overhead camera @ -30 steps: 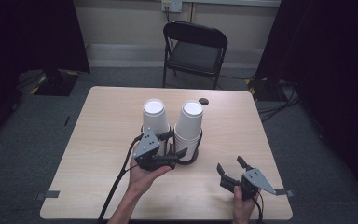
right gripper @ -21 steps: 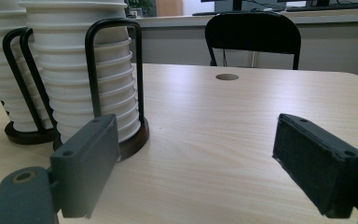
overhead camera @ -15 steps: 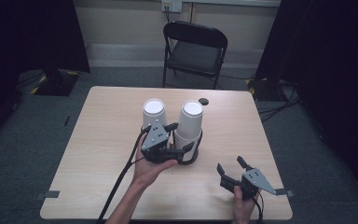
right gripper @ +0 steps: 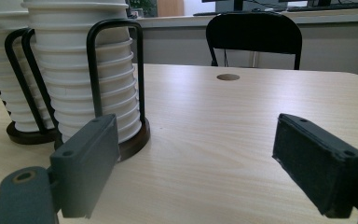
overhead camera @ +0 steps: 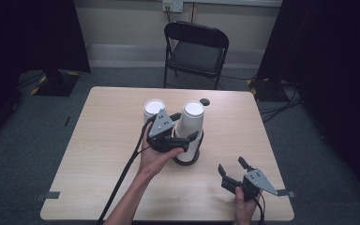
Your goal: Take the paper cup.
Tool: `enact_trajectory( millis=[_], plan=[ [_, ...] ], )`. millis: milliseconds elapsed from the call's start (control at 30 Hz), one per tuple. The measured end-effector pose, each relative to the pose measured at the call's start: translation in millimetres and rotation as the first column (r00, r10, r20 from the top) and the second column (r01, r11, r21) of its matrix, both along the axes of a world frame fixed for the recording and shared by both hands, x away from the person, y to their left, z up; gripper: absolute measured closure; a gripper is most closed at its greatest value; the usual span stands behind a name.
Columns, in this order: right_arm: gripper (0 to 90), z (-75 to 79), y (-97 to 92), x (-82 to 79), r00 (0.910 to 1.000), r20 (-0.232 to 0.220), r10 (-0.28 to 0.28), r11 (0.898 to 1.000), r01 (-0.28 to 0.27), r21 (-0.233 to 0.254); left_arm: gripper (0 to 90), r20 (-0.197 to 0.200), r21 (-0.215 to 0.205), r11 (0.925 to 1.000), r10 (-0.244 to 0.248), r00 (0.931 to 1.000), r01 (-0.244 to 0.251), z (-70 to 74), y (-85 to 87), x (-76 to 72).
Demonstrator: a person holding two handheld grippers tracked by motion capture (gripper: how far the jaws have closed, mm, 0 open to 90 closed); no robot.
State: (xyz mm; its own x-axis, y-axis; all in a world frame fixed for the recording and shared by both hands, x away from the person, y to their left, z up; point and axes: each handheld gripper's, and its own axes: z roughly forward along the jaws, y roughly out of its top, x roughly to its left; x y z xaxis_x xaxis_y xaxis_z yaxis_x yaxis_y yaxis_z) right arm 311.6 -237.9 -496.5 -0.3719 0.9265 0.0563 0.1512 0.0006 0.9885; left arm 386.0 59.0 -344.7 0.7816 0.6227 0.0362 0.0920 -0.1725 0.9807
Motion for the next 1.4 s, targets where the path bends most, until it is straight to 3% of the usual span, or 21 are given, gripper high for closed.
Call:
enact_trajectory(
  millis=[67, 967, 1400],
  plan=[
    [14.1, 0.1, -0.1, -0.3, 1.0000, -0.001, 0.000, 1.000, 0.000, 0.000, 16.5, 0.010, 0.015, 0.9998, 0.013, 0.9999, -0.014, 2.6, -3.0, 1.5],
    [14.1, 0.0, -0.2, -0.4, 1.0000, 0.001, 0.002, 1.000, -0.002, 0.003, 16.5, 0.009, 0.022, 0.9972, 0.071, 0.9975, -0.071, 15.8, -16.3, 25.2],
    [14.1, 0.0, -0.3, -0.4, 1.0000, 0.001, 0.004, 1.000, -0.004, 0.003, 17.5, 0.008, 0.052, 0.9942, 0.094, 0.9955, -0.094, 14.2, -26.1, 34.6]
  ],
)
